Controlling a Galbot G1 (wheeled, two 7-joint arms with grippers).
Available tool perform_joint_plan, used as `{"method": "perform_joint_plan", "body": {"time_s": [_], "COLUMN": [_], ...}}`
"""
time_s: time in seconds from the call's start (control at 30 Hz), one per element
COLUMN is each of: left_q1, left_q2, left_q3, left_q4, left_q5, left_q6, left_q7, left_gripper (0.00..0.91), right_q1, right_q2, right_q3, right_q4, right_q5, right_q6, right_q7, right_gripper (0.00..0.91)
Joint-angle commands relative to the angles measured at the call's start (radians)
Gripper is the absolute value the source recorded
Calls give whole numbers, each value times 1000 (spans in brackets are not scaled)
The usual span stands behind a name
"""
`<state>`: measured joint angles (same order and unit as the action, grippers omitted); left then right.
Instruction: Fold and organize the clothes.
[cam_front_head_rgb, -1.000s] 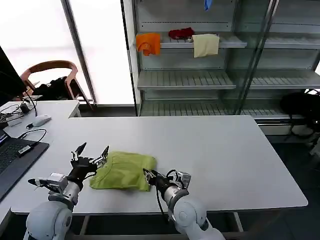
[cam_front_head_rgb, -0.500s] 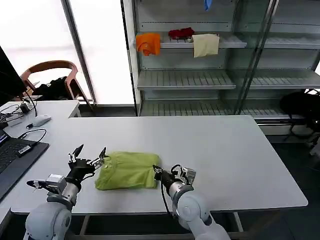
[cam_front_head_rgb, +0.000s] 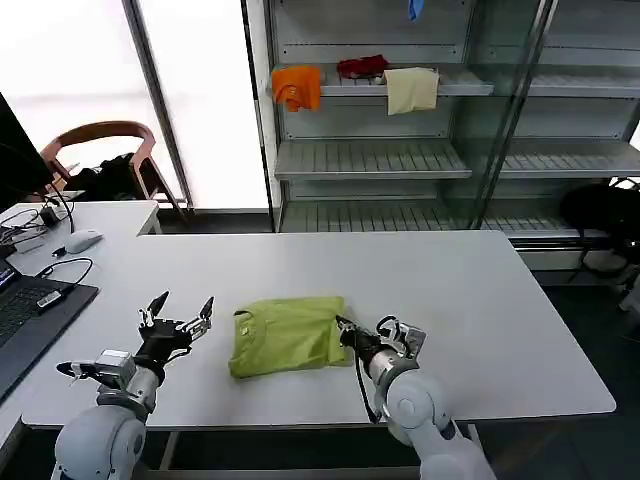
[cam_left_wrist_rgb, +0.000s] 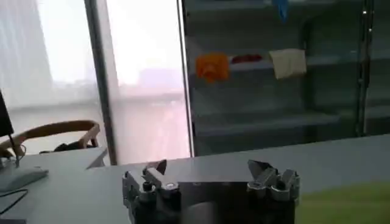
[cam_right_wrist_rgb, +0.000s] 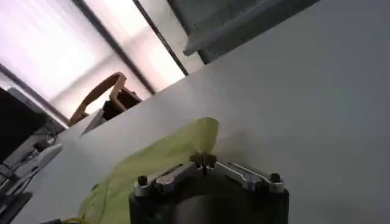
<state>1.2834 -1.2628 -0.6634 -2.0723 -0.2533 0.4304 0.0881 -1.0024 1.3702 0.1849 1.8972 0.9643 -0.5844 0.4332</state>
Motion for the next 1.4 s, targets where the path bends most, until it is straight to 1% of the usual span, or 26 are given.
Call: {"method": "perform_joint_plan", "body": {"time_s": [0.03, 0.1, 0.13, 0.17, 0.2, 0.23, 0.27, 0.3, 0.33, 0.37, 0.4, 0.43, 0.5, 0.57, 0.6, 0.63, 0.7, 0.73, 0.77, 0.8, 0.87, 0.97, 1.03, 1.13, 1.2, 1.4], "left_q1": [2, 4, 5, 5, 5, 5, 5, 4, 2, 0, -2, -4, -9, -17, -19, -22, -23, -23, -24, -25, -24, -18, -17, -19, -21, -15], "left_q2": [1, 3, 4, 4, 4, 3, 3, 2, 2, 2, 2, 5, 8, 10, 12, 15, 23, 27, 31, 35, 41, 39, 33, 26, 26, 35], "left_q3": [0, -1, -2, -2, -2, -2, -3, -6, -9, -15, -23, -34, -55, -75, -81, -93, -110, -118, -122, -124, -127, -122, -116, -107, -104, -107], "left_q4": [-1, -2, -2, -3, -5, -6, -7, -10, -11, -14, -17, -20, -20, -11, -1, 5, 34, 45, 64, 78, 109, 136, 147, 153, 151, 130], "left_q5": [4, 4, 4, 5, 5, 5, 3, -1, -7, -12, -36, -59, -100, -125, -137, -148, -157, -157, -157, -157, -164, -181, -195, -220, -228, -241], "left_q6": [2, 2, 3, 4, 4, 5, 4, 3, 2, 1, 1, -1, -2, -9, -16, -23, -47, -57, -72, -79, -93, -105, -122, -142, -152, -156], "left_q7": [2, 3, 3, 3, 3, 3, 3, 3, 4, 4, 6, 7, 6, 6, 6, 7, 15, 23, 24, 22, 20, 16, 12, 8, 9, 25], "left_gripper": [907, 907, 907, 907, 907, 907, 907, 907, 907, 907, 907, 907, 907, 907, 907, 907, 907, 907, 907, 907, 907, 907, 907, 907, 907, 907], "right_q1": [-20, -31, -36, -42, -50, -56, -64, -86, -90, -116, -126, -126, -134, -134, -131, -130, -126, -124, -123, -119, -118, -136, -139, -140, -141, -144], "right_q2": [-102, -111, -113, -115, -116, -114, -109, -95, -93, -71, -71, -86, -121, -137, -159, -175, -197, -211, -216, -230, -233, -245, -239, -230, -226, -218], "right_q3": [69, 70, 70, 70, 69, 69, 71, 85, 88, 117, 141, 142, 177, 217, 250, 273, 315, 350, 359, 369, 383, 389, 387, 387, 387, 390], "right_q4": [6, 6, 7, 8, 11, 11, 14, 26, 29, 51, 73, 84, 105, 100, 90, 84, 64, 46, 36, 11, -17, -32, -35, -44, -37, 7], "right_q5": [33, 24, 8, -23, -84, -144, -243, -406, -452, -590, -731, -755, -820, -933, -967, -968, -918, -875, -864, -809, -771, -778, -783, -838, -839, -822], "right_q6": [0, 0, 0, 1, 2, 2, 3, 4, 4, 5, 6, 10, 67, 137, 189, 198, 203, 196, 196, 190, 185, 201, 203, 216, 214, 167], "right_q7": [-25, -41, -58, -85, -116, -140, -185, -236, -263, -341, -403, -411, -445, -466, -479, -489, -482, -493, -494, -467, -468, -474, -455, -465, -474, -473], "right_gripper": [0, 0, 242, 867, 907, 907, 907, 907, 907, 907, 907, 907, 907, 907, 907, 907, 907, 907, 907, 907, 907, 907, 907, 907, 907, 907]}}
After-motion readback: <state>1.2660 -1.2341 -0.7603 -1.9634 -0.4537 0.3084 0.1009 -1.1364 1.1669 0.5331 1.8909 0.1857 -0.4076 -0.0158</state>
